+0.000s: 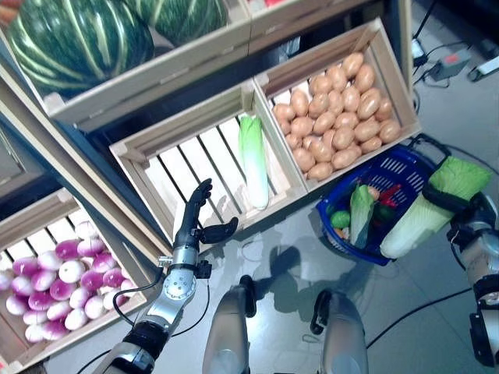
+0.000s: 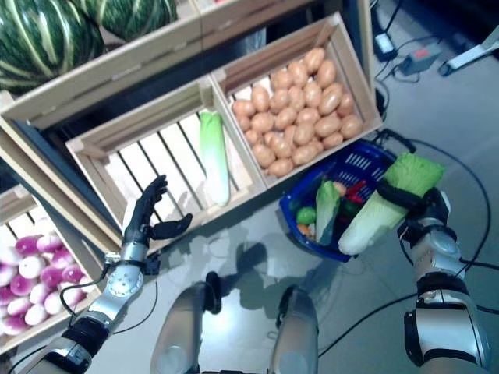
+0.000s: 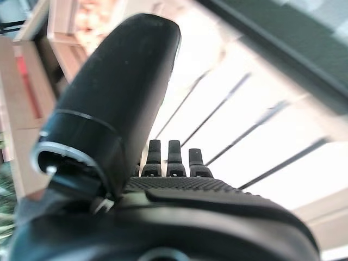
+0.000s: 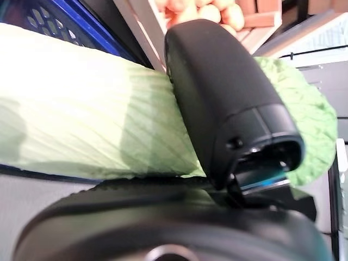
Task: Put vegetables into the basket
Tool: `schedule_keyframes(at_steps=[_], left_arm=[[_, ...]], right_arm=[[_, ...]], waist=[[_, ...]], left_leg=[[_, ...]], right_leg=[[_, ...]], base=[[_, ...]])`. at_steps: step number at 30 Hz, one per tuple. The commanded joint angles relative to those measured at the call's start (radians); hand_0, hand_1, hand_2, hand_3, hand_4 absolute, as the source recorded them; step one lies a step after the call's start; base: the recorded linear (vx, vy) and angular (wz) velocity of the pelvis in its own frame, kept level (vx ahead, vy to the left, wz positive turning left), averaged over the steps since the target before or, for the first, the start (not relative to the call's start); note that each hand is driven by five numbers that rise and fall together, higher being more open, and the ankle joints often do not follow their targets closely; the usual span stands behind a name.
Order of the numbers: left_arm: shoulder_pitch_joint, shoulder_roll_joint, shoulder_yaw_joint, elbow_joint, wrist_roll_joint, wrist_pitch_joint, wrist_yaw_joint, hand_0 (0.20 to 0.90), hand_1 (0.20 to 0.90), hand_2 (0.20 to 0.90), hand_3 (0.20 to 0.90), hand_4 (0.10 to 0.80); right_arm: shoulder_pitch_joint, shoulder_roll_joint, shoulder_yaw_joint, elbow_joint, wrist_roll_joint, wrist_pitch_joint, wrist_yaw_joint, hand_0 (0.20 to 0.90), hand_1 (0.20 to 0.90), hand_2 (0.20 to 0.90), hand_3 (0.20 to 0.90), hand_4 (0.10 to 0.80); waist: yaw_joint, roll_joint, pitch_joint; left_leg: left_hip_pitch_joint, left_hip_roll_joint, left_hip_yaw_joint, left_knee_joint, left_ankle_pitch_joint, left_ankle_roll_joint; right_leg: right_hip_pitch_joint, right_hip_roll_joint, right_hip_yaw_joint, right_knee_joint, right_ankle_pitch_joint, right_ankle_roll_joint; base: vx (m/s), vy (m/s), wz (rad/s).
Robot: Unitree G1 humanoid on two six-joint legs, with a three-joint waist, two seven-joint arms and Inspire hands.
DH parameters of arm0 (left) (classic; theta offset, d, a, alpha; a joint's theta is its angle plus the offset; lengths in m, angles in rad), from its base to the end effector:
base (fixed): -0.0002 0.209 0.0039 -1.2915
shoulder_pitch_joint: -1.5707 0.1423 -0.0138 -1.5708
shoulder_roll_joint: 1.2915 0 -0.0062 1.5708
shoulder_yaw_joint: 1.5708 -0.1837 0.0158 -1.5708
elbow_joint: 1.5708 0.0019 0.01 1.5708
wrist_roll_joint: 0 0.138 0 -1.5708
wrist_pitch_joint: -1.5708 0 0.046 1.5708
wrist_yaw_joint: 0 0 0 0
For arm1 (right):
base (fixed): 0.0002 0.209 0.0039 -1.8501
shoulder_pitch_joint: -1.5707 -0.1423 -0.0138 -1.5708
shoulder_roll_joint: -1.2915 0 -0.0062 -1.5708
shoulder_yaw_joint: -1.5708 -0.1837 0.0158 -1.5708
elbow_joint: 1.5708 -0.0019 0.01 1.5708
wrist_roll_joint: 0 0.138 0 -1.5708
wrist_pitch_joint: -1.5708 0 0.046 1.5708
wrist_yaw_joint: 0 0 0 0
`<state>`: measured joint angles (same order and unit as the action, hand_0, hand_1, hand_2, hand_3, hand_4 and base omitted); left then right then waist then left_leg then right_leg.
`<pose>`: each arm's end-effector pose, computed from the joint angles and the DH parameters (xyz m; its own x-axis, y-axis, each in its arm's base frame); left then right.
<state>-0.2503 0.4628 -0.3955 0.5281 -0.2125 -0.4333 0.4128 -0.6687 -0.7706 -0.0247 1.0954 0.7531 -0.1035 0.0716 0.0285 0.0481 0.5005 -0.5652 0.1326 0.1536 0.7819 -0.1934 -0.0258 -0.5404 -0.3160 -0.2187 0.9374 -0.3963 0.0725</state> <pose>0.2340 0.1959 0.0191 0.9860 0.0989 0.1343 -0.1351 0.9458 0.2955 0.2736 -0.3594 0.1147 0.8841 -0.4592 -0.0863 0.4667 0.8763 0.1191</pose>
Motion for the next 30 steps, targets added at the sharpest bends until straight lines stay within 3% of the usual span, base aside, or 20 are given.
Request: schedule_keyframes(at_steps=[1,9,10,24,30], left_arm=[[-0.032,0.023,-0.013,-0.128,-0.013,-0.144,0.066,0.900,0.900,0.900,0.900,0.800],[-0.028,0.023,-0.036,-0.165,-0.024,-0.182,0.107,0.900,0.900,0.900,0.900,0.800],[-0.027,0.025,-0.038,-0.168,-0.026,-0.187,0.108,0.900,0.900,0.900,0.900,0.800],[-0.047,0.071,-0.045,-0.263,-0.005,-0.203,0.142,0.900,0.900,0.900,0.900,0.800],[-0.111,0.095,-0.015,-0.311,-0.010,-0.217,0.182,0.900,0.900,0.900,0.900,0.800]], right_arm=[[-0.093,-0.114,0.034,0.002,0.017,-0.130,-0.062,0.300,0.300,0.300,0.300,0.400],[-0.156,-0.145,0.048,0.033,-0.014,-0.124,-0.085,0.300,0.300,0.300,0.300,0.400],[-0.162,-0.151,0.049,0.041,-0.018,-0.113,-0.092,0.900,0.900,0.900,0.900,0.800],[-0.175,-0.169,0.063,0.038,0.002,-0.118,-0.021,0.900,0.900,0.900,0.900,0.800],[-0.155,-0.151,0.059,-0.011,-0.021,-0.173,-0.089,0.900,0.900,0.900,0.900,0.800]], waist=[[0.006,-0.003,-0.040],[0.001,0.029,-0.007],[0.001,0.032,-0.006],[-0.003,0.026,0.001],[-0.015,0.011,-0.003]], left_leg=[[0.008,-0.020,-0.031,0.171,-0.237,0.030],[-0.087,-0.036,-0.043,0.276,-0.270,0.039],[-0.094,-0.037,-0.043,0.282,-0.272,0.040],[-0.076,-0.028,-0.036,0.237,-0.245,0.036],[-0.062,-0.017,-0.035,0.229,-0.236,0.035]], right_leg=[[0.010,0.006,-0.029,-0.023,0.068,-0.062],[-0.099,-0.007,-0.004,0.081,0.035,-0.070],[-0.107,-0.007,-0.002,0.087,0.032,-0.071],[-0.095,0.011,-0.007,0.050,0.054,-0.066],[-0.084,0.019,-0.003,0.042,0.060,-0.062]], base=[[-0.055,0.033,0.08],[-0.036,0.018,0.02],[-0.029,0.007,0.04],[0.000,0.000,0.00],[0.000,0.000,0.00]])
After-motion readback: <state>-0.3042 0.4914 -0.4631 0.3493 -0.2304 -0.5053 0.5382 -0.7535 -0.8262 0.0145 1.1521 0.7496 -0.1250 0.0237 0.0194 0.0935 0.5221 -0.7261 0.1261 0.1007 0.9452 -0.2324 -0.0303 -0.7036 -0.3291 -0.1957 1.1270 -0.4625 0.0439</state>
